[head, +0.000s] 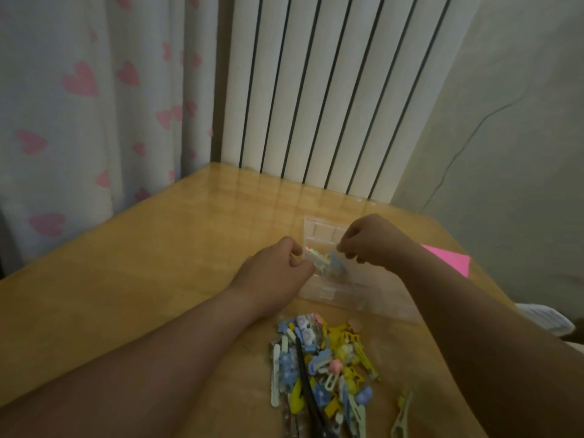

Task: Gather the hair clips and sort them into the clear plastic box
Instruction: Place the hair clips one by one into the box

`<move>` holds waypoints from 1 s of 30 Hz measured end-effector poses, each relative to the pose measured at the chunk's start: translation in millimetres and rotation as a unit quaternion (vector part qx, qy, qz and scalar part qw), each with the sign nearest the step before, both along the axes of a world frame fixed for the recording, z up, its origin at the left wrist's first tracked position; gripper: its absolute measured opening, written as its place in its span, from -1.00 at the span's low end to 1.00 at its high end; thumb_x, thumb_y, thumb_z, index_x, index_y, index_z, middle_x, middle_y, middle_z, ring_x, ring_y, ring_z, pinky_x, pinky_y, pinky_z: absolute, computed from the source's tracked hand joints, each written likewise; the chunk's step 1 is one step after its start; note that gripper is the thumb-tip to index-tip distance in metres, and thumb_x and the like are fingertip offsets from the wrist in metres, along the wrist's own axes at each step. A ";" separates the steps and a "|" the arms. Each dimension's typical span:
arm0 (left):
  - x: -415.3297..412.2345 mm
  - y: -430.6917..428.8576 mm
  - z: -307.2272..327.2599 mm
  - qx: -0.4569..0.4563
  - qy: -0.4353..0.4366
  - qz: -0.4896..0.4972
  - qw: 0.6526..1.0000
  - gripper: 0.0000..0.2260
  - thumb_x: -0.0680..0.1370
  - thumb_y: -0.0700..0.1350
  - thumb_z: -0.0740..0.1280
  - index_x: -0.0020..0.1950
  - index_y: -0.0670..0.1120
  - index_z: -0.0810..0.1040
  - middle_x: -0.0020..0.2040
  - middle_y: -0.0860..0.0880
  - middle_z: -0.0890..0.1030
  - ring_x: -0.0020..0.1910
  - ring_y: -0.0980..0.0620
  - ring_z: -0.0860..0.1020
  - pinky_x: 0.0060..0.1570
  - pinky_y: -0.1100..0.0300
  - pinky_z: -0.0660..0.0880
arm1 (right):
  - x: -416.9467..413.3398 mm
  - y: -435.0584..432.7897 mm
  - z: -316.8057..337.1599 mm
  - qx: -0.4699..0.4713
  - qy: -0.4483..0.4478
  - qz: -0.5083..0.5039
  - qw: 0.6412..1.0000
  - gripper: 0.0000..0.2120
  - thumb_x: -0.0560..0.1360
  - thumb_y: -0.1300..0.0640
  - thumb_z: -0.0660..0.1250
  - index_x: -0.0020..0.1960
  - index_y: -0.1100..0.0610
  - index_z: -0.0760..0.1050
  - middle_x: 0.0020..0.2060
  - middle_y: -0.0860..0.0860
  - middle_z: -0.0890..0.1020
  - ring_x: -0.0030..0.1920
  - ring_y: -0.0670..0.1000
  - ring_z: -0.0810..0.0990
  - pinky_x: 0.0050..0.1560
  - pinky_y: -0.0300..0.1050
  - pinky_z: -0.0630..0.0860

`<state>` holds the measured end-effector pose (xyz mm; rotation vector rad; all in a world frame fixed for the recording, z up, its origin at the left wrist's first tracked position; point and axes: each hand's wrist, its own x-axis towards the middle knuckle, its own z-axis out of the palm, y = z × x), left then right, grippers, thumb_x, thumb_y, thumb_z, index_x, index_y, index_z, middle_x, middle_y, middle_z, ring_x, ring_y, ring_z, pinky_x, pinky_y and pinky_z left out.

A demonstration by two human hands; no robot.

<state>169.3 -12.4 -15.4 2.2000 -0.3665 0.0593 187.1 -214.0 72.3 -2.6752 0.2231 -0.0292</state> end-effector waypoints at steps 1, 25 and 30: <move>0.1 0.2 -0.2 0.002 -0.002 0.000 1.000 -0.59 0.61 0.29 0.24 0.36 0.11 0.48 0.01 0.16 0.61 -0.02 0.03 0.61 0.02 0.01 0.57 | -5.2 -3.1 -1.3 0.012 -0.030 -0.002 0.999 -0.89 0.56 0.11 0.50 -0.04 0.16 0.70 -0.20 0.03 0.74 -0.22 0.00 0.68 -0.38 -0.21 0.49; -4.4 -0.9 5.0 -0.013 -0.017 0.006 1.000 -0.68 0.66 0.13 0.35 0.35 0.02 0.52 -0.04 0.04 0.61 -0.07 0.06 0.60 -0.02 0.02 0.52 | -112.7 -18.1 -16.3 -0.133 0.026 0.210 0.968 -0.90 0.56 -0.05 0.49 0.07 -0.12 0.68 -0.12 -0.13 0.68 -0.16 -0.16 0.60 -0.10 -0.17 0.59; -4.2 -0.2 7.1 -0.016 -0.013 0.007 1.000 -0.69 0.66 0.11 0.35 0.35 0.02 0.52 -0.03 0.05 0.63 -0.04 0.04 0.61 0.08 -0.04 0.56 | -113.9 -17.1 -14.2 -0.160 0.029 0.207 0.965 -0.92 0.57 -0.05 0.47 0.02 -0.09 0.63 -0.14 -0.14 0.62 -0.13 -0.12 0.60 -0.06 -0.06 0.63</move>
